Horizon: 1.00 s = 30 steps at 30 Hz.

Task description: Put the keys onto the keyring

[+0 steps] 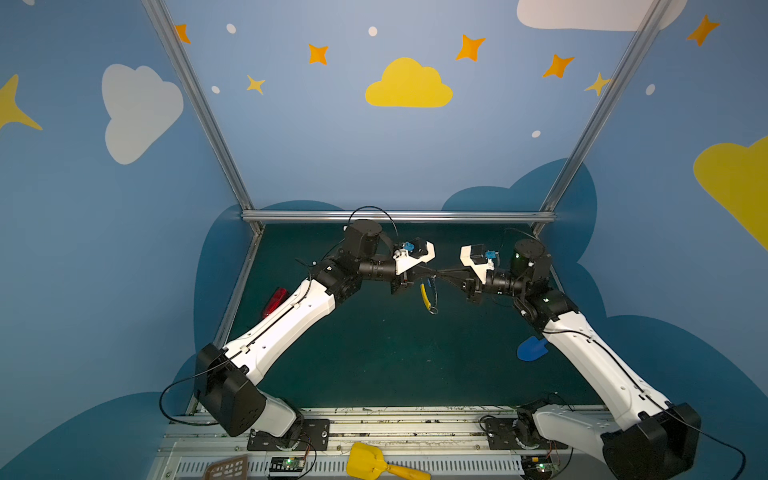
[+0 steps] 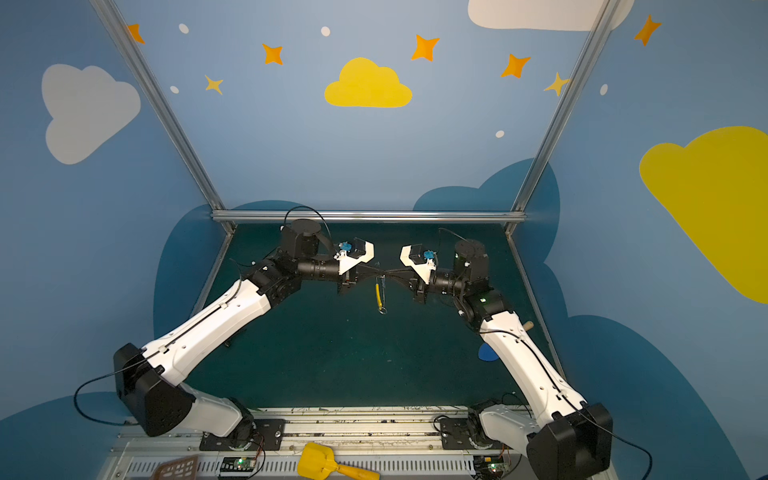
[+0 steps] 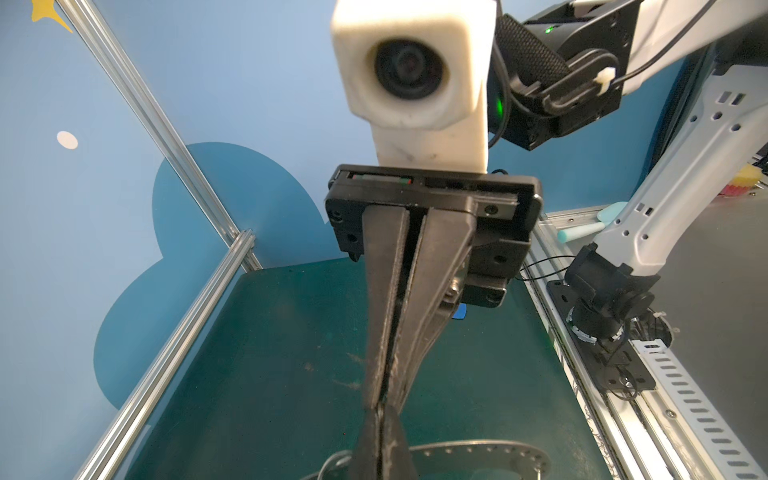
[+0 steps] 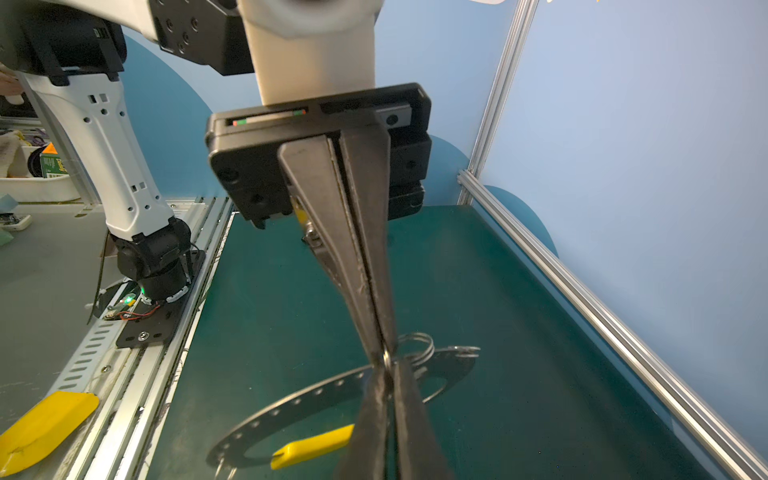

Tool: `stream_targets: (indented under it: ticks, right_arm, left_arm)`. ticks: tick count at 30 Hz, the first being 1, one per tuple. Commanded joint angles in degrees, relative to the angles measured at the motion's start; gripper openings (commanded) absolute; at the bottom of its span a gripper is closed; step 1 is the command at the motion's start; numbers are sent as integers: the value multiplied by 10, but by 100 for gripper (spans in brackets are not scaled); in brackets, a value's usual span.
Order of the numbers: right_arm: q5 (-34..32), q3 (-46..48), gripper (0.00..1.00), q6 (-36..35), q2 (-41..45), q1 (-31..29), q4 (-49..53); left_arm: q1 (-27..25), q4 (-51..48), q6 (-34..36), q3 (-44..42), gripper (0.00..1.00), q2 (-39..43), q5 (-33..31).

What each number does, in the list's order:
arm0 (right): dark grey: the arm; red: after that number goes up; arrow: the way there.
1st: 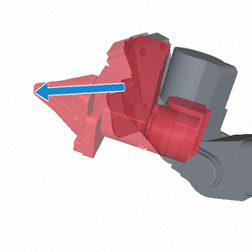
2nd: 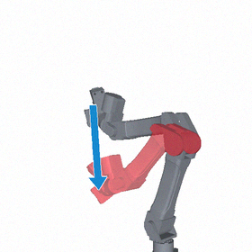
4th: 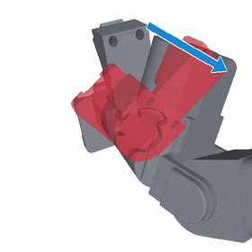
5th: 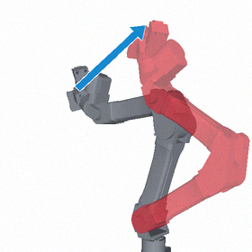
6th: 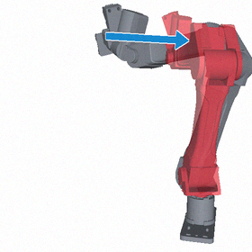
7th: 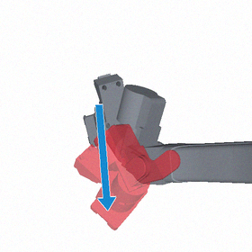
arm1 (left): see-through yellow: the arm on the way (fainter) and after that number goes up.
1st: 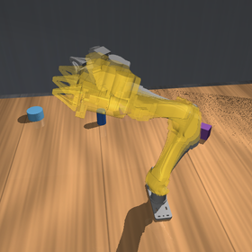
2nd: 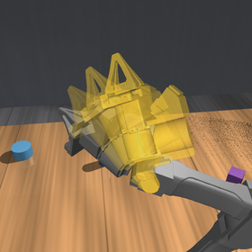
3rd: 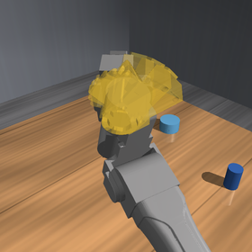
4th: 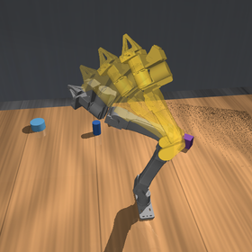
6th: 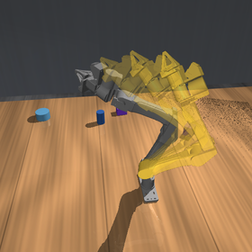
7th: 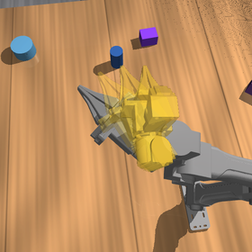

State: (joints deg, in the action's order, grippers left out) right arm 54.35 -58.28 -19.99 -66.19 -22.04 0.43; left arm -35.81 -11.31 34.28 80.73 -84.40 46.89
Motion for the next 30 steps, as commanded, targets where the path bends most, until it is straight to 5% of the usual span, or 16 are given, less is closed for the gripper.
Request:
stream_targets:
  ticks: [1, 10, 23, 30]
  right_arm:
    - [23, -3, 11, 12, -5, 0, -12]
    - [27, 0, 16, 20, -11, 0, -13]
    - [60, -5, 0, 44, -24, -1, -27]
    - [58, -6, 0, 41, -27, 1, -32]
  left_arm:
    - [-5, -9, 11, 13, 3, 14, 7]
    - [-6, -16, 24, 8, 3, 21, 5]
    - [-9, -15, 31, -1, 3, 25, 1]
    - [14, 19, -19, -28, 45, 46, -36]
